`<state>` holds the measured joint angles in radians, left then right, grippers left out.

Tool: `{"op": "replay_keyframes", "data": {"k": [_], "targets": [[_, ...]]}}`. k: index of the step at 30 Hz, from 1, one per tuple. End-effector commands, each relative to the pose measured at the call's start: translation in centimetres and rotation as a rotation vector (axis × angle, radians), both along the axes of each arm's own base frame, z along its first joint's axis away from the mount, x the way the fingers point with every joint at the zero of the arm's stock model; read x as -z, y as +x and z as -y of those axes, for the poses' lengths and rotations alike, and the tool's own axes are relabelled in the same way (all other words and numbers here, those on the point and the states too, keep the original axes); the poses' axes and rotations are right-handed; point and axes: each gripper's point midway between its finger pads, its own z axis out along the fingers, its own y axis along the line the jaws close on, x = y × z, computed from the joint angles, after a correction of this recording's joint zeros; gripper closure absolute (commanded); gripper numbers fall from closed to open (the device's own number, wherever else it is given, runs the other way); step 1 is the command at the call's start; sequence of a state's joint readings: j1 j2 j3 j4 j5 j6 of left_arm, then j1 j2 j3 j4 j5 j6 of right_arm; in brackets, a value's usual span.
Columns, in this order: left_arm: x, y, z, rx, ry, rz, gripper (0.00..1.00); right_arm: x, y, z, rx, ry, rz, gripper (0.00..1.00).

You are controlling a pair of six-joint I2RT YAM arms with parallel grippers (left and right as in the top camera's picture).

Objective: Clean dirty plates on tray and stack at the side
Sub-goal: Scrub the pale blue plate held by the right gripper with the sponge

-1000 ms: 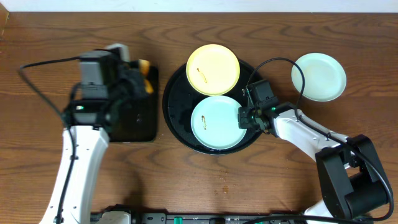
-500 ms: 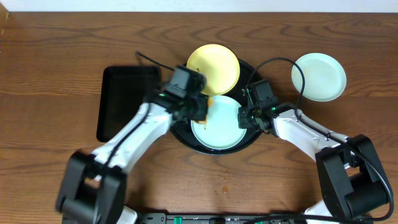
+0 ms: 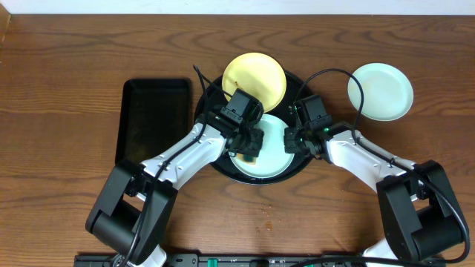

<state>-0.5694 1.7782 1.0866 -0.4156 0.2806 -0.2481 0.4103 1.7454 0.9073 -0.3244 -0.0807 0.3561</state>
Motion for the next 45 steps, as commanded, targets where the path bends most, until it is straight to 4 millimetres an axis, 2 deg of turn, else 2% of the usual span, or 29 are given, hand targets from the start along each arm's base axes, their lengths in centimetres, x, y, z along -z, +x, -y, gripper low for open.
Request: {"op": "replay_keyframes", "data": {"k": [1,5,9,12,17,20,26,31,39,40,43,45], "targets": [[-0.1,0.0,-0.6,-0.006,0.025,0.007,0.33,0.6,-0.3,0.7,0.022,-0.024,-0.012,0.99],[-0.7,-0.4,-0.8,-0.003,0.027,0.004,0.26,0.6,-0.2,0.7,0.022,-0.024,-0.012,0.99],[-0.6,-1.1,-1.1,0.002,0.051,-0.012,0.24,0.6,-0.2,0.7,0.022,-0.024,-0.012,0.99],[0.2,-1.7,-1.9,0.006,0.140,-0.005,0.28,0.6,-0.2,0.7,0.022,-0.024,-0.012,0.99],[0.9,-2.4,-1.9,0.028,0.192,0.018,0.29,0.6,-0.2,0.7,0.022,-0.024,-0.012,0.99],[1.2,-2.6,-2.2,0.028,0.225,0.030,0.42,0.6,-0.3,0.7,0.022,-0.024,-0.012,0.99],[1.5,-2.7,-2.6,0.025,0.245,0.031,0.42,0.6,-0.3,0.7,0.022,-0.024,-0.012,0.99],[1.6,-3.0,-2.3,0.037,0.246,0.030,0.54,0.6,-0.3,0.7,0.021,-0.024,-0.012,0.99],[2.5,-3.3,-2.3,0.045,0.261,0.010,0.57,0.6,-0.3,0.7,0.022,-0.024,-0.012,0.99],[2.7,-3.4,-2.4,0.046,0.264,0.006,0.60,0.6,-0.3,0.7,0.022,-0.024,-0.012,0.99],[3.0,-3.6,-2.5,0.048,0.274,-0.007,0.79,0.6,-0.3,0.7,0.022,-0.024,-0.012,0.99],[3.0,-3.6,-2.6,0.048,0.275,-0.007,0.81,0.6,-0.3,0.7,0.022,-0.024,-0.012,0.99]]}}
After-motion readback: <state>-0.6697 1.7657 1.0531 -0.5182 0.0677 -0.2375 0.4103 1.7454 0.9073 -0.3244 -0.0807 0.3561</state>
